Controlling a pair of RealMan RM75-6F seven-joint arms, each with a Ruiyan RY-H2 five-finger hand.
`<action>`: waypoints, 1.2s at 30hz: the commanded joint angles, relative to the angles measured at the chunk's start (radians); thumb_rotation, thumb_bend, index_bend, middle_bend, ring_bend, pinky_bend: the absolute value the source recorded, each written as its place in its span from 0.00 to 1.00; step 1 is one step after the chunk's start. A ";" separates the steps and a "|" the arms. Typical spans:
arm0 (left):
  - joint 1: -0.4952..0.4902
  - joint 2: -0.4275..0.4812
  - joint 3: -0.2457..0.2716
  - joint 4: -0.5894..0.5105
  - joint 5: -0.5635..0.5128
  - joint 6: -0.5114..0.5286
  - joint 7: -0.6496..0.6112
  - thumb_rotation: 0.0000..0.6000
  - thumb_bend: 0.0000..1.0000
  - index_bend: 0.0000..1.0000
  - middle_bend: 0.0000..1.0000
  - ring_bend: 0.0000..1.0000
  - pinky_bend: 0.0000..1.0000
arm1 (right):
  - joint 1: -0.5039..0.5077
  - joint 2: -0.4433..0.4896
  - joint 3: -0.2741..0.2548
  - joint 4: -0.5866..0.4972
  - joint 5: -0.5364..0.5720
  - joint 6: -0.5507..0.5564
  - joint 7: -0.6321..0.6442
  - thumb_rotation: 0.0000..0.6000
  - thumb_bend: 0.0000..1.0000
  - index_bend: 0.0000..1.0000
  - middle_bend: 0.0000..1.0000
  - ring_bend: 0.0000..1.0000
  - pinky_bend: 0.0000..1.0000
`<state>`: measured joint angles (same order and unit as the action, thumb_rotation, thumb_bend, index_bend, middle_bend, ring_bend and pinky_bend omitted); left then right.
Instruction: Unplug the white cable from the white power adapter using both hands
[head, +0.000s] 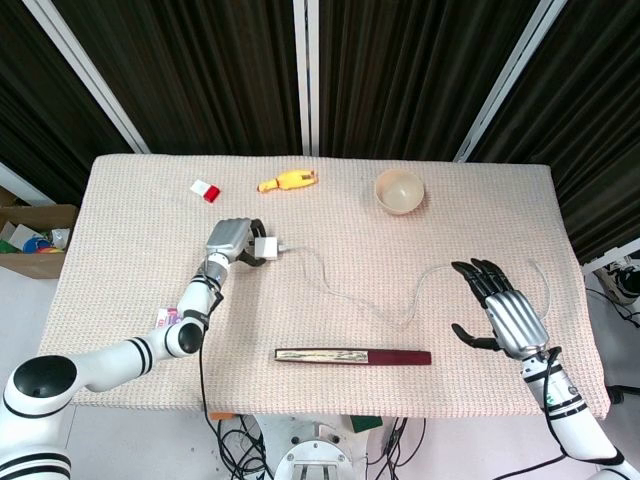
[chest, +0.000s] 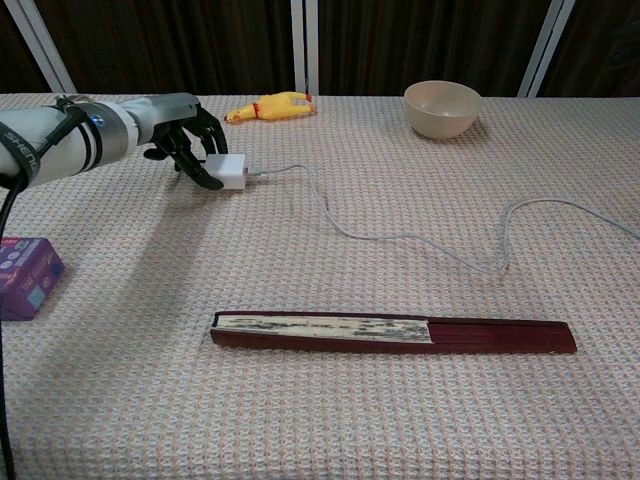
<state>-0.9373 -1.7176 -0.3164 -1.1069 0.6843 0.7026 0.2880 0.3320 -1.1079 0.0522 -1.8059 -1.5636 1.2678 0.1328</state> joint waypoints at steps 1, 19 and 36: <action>0.016 0.045 0.003 -0.096 0.040 0.051 -0.004 1.00 0.32 0.56 0.52 0.69 0.91 | 0.035 -0.007 0.040 -0.026 0.037 -0.033 -0.013 1.00 0.30 0.07 0.16 0.00 0.13; -0.004 0.161 0.004 -0.579 -0.021 0.319 0.210 0.99 0.32 0.56 0.52 0.69 0.91 | 0.438 -0.231 0.257 -0.164 0.783 -0.183 -0.617 1.00 0.30 0.37 0.31 0.15 0.35; -0.088 0.102 -0.025 -0.606 -0.148 0.406 0.313 0.99 0.31 0.56 0.53 0.69 0.91 | 0.581 -0.506 0.300 -0.010 0.966 -0.003 -0.787 1.00 0.25 0.48 0.38 0.19 0.42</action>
<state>-1.0221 -1.6132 -0.3395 -1.7145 0.5398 1.1061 0.5979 0.9046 -1.6051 0.3465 -1.8244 -0.6067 1.2602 -0.6459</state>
